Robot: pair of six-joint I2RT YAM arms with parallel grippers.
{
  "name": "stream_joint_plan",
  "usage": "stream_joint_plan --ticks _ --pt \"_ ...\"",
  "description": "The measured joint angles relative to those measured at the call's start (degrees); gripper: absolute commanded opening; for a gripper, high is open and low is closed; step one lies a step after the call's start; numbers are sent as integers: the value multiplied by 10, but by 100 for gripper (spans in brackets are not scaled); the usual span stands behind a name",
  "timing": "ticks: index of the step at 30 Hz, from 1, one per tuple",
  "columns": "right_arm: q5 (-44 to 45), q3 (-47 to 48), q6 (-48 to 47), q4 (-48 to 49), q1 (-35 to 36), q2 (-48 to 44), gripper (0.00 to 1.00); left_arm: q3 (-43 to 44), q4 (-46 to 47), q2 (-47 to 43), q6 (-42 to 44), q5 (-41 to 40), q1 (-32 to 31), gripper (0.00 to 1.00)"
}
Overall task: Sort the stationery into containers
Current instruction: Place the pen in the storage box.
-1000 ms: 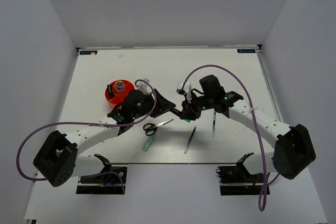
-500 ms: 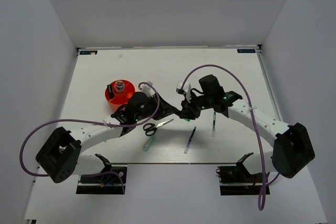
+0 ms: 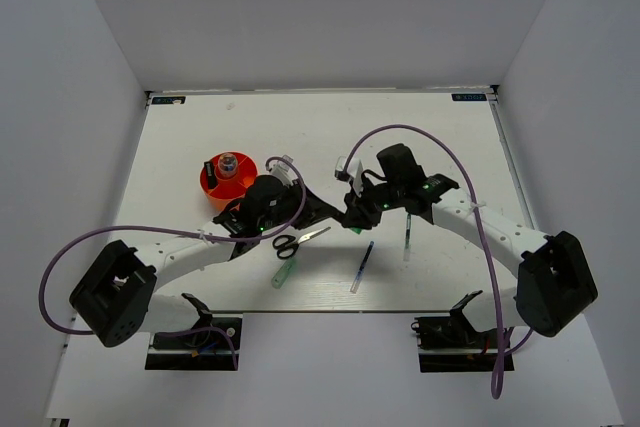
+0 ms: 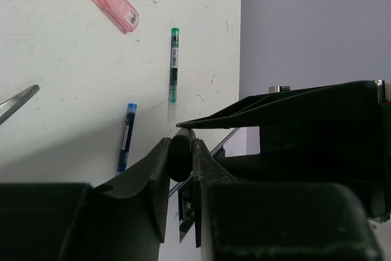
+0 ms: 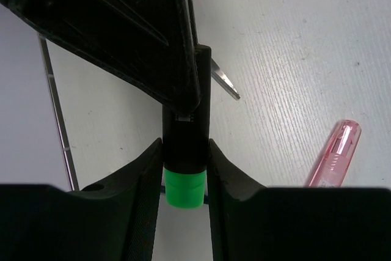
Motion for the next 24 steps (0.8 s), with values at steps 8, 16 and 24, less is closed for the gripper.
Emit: stream_joint_plan --ticks 8,16,24 --pt "7 -3 0 1 0 -2 90 23 -45 -5 20 -6 -2 0" --pt "20 -6 -3 -13 -1 -41 90 81 -200 -102 109 -72 -2 0" --pt "85 -50 -13 -22 -7 -104 12 193 -418 -225 240 -218 39 0"
